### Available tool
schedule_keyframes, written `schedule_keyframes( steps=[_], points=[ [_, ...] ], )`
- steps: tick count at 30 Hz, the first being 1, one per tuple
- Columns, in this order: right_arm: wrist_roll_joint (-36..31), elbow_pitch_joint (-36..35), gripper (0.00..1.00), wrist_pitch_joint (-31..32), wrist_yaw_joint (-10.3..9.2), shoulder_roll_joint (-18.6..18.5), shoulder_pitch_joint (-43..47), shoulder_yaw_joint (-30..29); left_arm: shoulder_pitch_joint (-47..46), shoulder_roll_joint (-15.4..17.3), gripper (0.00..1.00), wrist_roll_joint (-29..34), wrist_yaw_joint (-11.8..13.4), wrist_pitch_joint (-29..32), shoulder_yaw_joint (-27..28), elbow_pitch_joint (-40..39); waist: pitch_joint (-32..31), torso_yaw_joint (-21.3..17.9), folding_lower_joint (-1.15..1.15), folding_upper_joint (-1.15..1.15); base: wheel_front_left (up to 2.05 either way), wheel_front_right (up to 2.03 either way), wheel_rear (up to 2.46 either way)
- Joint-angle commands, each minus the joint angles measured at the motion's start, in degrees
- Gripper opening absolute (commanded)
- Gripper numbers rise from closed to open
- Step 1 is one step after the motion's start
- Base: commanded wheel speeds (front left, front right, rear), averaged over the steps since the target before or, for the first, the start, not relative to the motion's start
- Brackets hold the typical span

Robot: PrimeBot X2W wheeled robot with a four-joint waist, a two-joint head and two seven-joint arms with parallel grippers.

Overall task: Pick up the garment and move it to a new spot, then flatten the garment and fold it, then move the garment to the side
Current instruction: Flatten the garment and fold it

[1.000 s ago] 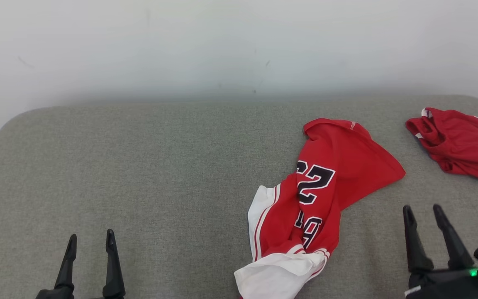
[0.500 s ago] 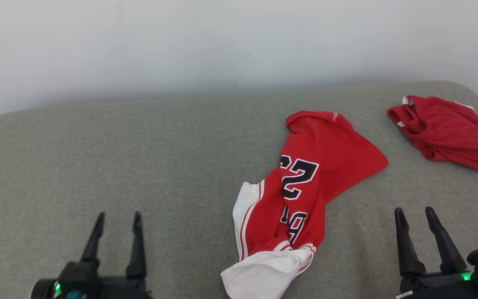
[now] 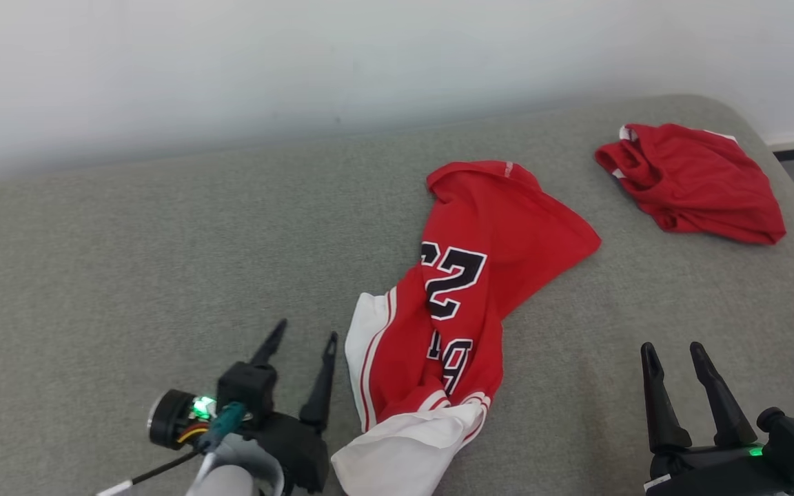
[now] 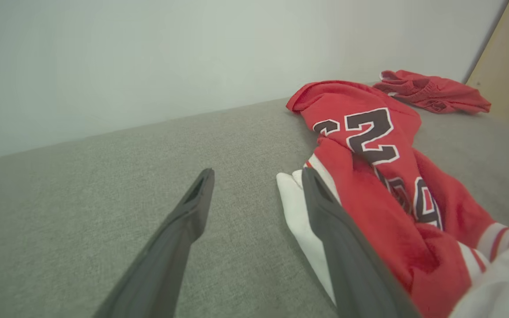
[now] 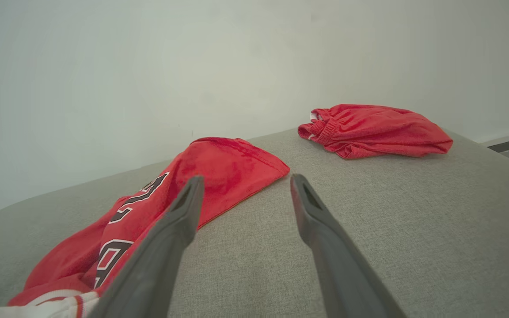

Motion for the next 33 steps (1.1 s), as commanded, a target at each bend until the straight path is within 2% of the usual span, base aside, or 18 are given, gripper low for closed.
schedule_keyframes(
  steps=[1, 6, 18, 19, 20, 21, 22, 28, 33],
  points=[
    [0.2, 0.4, 1.00, -0.5, -0.17, 0.2, -0.6, 0.1, -1.0, 0.1, 1.00, -0.5, -0.3, 1.0, -1.5, 2.0, 1.1, -1.5, 0.00, 0.00, 0.00, 0.00, 0.00],
    [0.7, 1.8, 1.00, -1.2, -0.17, 0.0, -1.1, 0.2, -2.8, 1.0, 1.00, -2.2, -0.3, 4.5, -7.1, 7.4, 1.6, -2.8, 0.00, 0.00, 0.00, 0.00, 0.00],
    [0.6, 3.2, 1.00, -1.6, -0.17, 0.0, -1.9, 0.9, -4.0, 3.0, 1.00, -9.2, -0.3, 13.8, -19.1, 11.5, 1.5, -3.3, 0.00, 0.00, 0.00, 0.00, 0.00],
    [0.6, 3.3, 1.00, -1.6, -0.17, 0.0, -1.9, 0.9, -4.1, 3.0, 0.76, -9.8, -0.3, 13.9, -19.7, 11.7, 1.4, -3.3, 0.00, 0.00, 0.00, 0.00, 0.00],
    [0.6, 3.3, 1.00, -1.5, -0.17, -0.1, -1.9, 0.9, -4.3, 2.9, 0.40, -10.4, -0.3, 14.0, -20.1, 12.0, 1.3, -3.3, 0.00, 0.00, 0.00, 0.00, 0.00],
    [0.6, 3.3, 1.00, -1.5, -0.17, -0.2, -1.9, 0.9, -4.4, 2.8, 0.25, -10.9, -0.3, 14.1, -20.4, 12.5, 1.2, -3.2, 0.00, 0.00, 0.00, 0.00, 0.00],
    [0.6, 3.3, 1.00, -1.4, -0.17, -0.3, -1.9, 1.1, -4.7, 2.8, 0.00, -11.1, -0.3, 14.1, -20.7, 12.9, 1.1, -3.2, 0.00, 0.00, 0.00, 0.00, 0.00],
    [0.7, 3.1, 1.00, -1.4, -0.17, -0.7, -1.7, 1.1, -6.0, 2.7, 0.00, -11.7, 0.2, 10.0, -20.1, 13.7, 0.5, -2.1, 0.00, 0.00, 0.00, 0.00, 0.00],
    [0.7, 2.8, 1.00, -1.5, -0.17, -0.8, -1.3, 0.8, -8.1, 5.5, 0.00, -12.1, 2.3, 6.1, -17.4, 11.7, 0.1, -0.3, 0.00, 0.00, 0.00, 0.00, 0.00]
  ],
)
